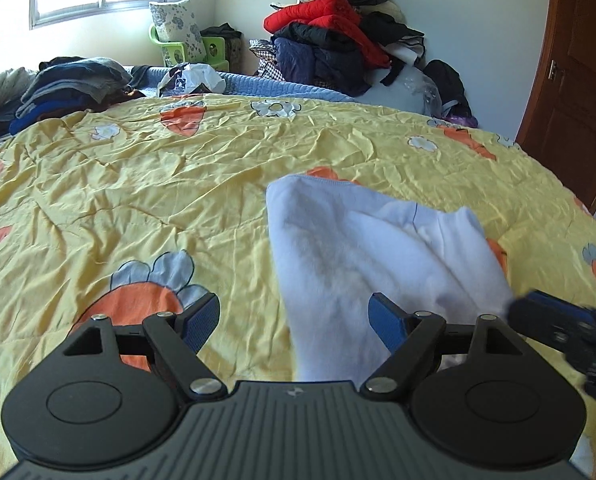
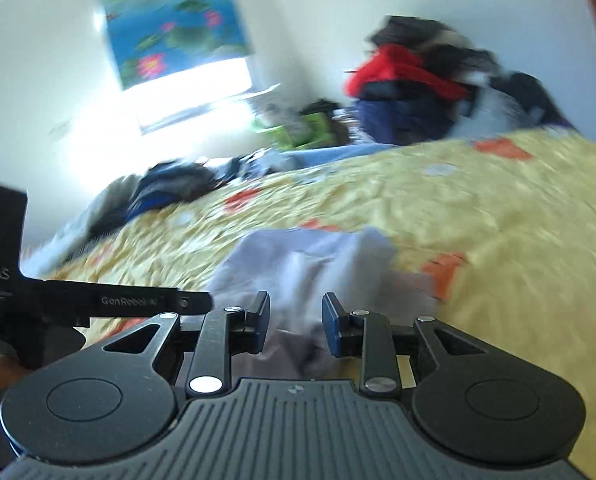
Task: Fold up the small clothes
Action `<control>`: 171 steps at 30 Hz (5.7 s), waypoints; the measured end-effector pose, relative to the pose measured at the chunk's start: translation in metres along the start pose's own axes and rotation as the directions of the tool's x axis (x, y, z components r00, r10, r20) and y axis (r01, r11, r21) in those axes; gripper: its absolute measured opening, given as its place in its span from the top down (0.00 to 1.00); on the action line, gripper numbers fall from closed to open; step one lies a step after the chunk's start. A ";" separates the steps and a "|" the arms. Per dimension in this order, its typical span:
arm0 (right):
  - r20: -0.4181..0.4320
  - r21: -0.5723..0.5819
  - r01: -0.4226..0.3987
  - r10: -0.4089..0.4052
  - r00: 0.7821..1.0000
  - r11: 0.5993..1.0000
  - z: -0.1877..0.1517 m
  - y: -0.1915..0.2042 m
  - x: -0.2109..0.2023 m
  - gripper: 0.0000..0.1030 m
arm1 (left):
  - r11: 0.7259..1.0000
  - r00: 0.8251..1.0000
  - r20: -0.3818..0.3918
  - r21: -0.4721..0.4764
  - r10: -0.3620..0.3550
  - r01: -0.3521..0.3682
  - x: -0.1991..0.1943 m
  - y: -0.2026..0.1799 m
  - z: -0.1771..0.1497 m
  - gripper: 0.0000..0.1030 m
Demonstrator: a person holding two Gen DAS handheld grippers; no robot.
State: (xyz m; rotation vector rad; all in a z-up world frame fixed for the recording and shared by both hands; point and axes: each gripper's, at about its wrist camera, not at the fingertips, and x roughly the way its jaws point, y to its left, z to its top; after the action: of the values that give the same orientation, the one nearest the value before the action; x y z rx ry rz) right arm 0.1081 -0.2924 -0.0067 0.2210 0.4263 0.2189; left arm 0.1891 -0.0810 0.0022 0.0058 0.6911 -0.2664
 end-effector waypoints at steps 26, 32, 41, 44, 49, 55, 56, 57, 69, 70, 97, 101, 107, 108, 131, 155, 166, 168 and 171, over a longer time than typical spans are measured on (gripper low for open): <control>-0.074 -0.045 0.102 -0.105 0.992 0.994 0.005 0.003 0.042 0.59 | 1.000 0.999 -0.033 0.010 0.009 -0.009 0.014 0.000 -0.022 0.10; -0.118 -0.004 0.133 -0.132 0.984 0.991 0.005 -0.010 0.063 0.59 | 1.000 0.999 -0.036 -0.001 -0.012 0.012 0.012 0.004 -0.021 0.10; -0.125 0.173 0.057 -0.035 0.992 0.983 -0.007 -0.041 0.015 0.34 | 0.949 0.957 -0.072 -0.169 -0.279 0.264 0.007 0.040 -0.028 0.10; -0.183 0.289 0.022 0.032 0.983 0.957 -0.015 -0.058 0.025 0.32 | 0.910 0.928 -0.095 -0.256 -0.360 0.326 0.022 0.047 -0.021 0.10; -0.185 0.369 -0.064 0.141 0.973 0.927 -0.019 -0.061 0.037 0.28 | 0.882 0.900 -0.110 -0.277 -0.423 0.381 0.048 0.050 -0.008 0.09; -0.121 0.413 -0.159 0.227 0.966 0.897 -0.018 -0.065 0.059 0.33 | 0.859 0.892 -0.058 -0.304 -0.449 0.413 0.060 0.052 -0.003 0.05; -0.119 0.416 -0.155 0.222 0.968 0.896 -0.016 -0.065 0.064 0.42 | 0.868 0.898 -0.055 -0.287 -0.437 0.405 0.060 0.049 -0.003 0.06; -0.121 0.420 -0.145 0.213 0.970 0.896 -0.015 -0.067 0.069 0.47 | 0.882 0.906 -0.056 -0.261 -0.420 0.393 0.059 0.045 -0.003 0.06; -0.064 0.496 -0.138 0.194 0.979 0.857 -0.014 -0.065 0.078 0.69 | 0.933 0.946 -0.008 -0.165 -0.325 0.319 0.044 0.040 0.003 0.77; -0.053 0.493 -0.147 0.199 0.979 0.858 -0.011 -0.062 0.077 0.69 | 0.936 0.948 0.004 -0.162 -0.317 0.314 0.040 0.043 0.006 0.78; -0.116 0.030 0.162 -0.158 0.981 0.986 -0.029 0.026 -0.004 0.35 | 0.999 0.999 0.011 0.020 -0.040 0.039 -0.035 0.031 -0.051 0.31; -0.136 0.006 0.142 -0.140 0.981 0.990 -0.038 0.042 -0.012 0.35 | 0.999 0.999 0.003 -0.004 -0.046 0.046 -0.045 0.033 -0.062 0.30; -0.154 -0.017 0.135 -0.136 0.979 0.991 -0.048 0.064 -0.021 0.26 | 0.997 0.999 -0.006 -0.060 -0.041 0.040 -0.058 0.040 -0.080 0.24; -0.152 -0.023 0.136 -0.138 0.979 0.990 -0.049 0.067 -0.023 0.24 | 0.997 0.999 -0.010 -0.067 -0.040 0.039 -0.060 0.040 -0.082 0.24; -0.171 -0.052 0.239 -0.245 0.954 0.970 -0.075 0.078 -0.036 0.05 | 0.998 0.999 0.024 -0.057 0.034 -0.032 -0.072 0.041 -0.119 0.12; -0.180 -0.124 0.293 -0.311 0.933 0.948 -0.090 0.079 -0.026 0.01 | 0.995 0.994 0.029 0.020 0.101 -0.102 -0.067 0.028 -0.126 0.00; -0.172 -0.091 0.359 -0.369 0.913 0.929 -0.086 0.056 -0.029 0.00 | 0.992 0.992 0.034 -0.002 0.125 -0.125 -0.068 0.032 -0.127 0.00; -0.183 -0.140 0.371 -0.393 0.901 0.918 -0.088 0.063 -0.024 0.00 | 0.992 0.992 0.032 0.002 0.126 -0.126 -0.067 0.032 -0.127 0.00; -0.183 -0.158 0.342 -0.368 0.912 0.926 -0.088 0.067 -0.024 0.00 | 0.992 0.991 0.032 0.004 0.127 -0.127 -0.067 0.031 -0.127 0.00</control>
State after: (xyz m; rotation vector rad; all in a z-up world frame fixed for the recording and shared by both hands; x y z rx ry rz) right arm 0.0382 -0.2204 -0.0587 -0.0049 0.6522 -0.0931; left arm 0.0671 -0.0233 -0.0560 0.0508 0.6555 -0.1459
